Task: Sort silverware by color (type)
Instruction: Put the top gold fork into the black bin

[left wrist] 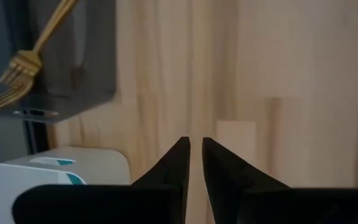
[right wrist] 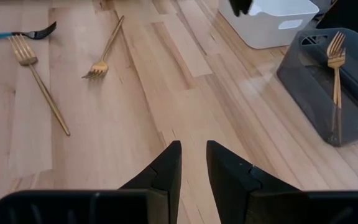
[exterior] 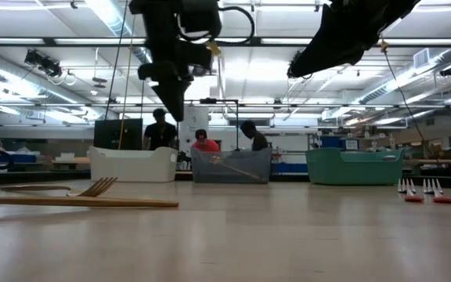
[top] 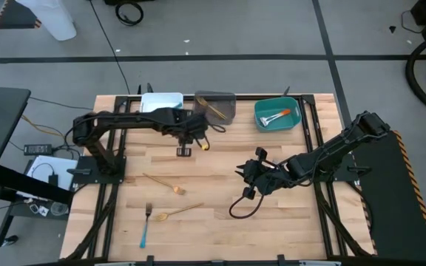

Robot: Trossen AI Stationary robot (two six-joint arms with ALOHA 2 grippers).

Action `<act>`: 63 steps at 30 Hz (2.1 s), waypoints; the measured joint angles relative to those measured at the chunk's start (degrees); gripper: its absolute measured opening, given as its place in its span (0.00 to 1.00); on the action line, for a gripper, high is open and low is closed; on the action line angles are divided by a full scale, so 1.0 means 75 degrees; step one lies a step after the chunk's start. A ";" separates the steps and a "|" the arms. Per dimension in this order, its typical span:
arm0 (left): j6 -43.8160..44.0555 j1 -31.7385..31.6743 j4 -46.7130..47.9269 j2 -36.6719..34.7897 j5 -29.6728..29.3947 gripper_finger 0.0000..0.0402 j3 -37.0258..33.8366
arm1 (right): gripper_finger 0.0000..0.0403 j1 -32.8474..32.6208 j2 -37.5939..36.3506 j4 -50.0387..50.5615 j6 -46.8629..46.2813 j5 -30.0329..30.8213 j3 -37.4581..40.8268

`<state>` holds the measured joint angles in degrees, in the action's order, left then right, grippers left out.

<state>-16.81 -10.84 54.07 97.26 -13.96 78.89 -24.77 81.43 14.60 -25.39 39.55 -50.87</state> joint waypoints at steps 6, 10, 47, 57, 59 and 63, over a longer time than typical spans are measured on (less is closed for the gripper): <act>0.0290 0.0316 0.0103 -0.0581 0.0011 0.13 -0.0373 | 0.21 0.0000 0.0000 0.0001 0.0006 0.0003 0.0000; 0.0603 0.0518 0.0135 -0.0967 0.0088 0.13 -0.0712 | 0.21 -0.0004 0.0002 0.0006 0.0006 0.0000 0.0000; 0.4215 0.4457 -0.1052 -0.2988 -0.0127 0.13 -0.4091 | 0.21 0.0178 0.0003 -0.0057 0.0155 -0.0023 -0.0003; 0.3939 0.4725 -0.1104 -0.2978 -0.0124 0.13 -0.4091 | 0.21 0.0178 0.0003 -0.0343 0.0552 -0.0223 -0.0003; 0.3917 0.4725 -0.1191 -0.2973 -0.0193 0.13 -0.4091 | 0.21 0.0179 0.0003 -0.0343 0.0556 -0.0223 -0.0003; 0.4005 0.4743 -0.1364 -0.2973 -0.0569 0.13 -0.4088 | 0.21 0.0178 0.0003 -0.0340 0.0615 -0.0224 -0.0003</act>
<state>13.23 24.73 43.84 74.96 -18.23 48.23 -23.44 81.45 12.05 -20.78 37.87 -50.89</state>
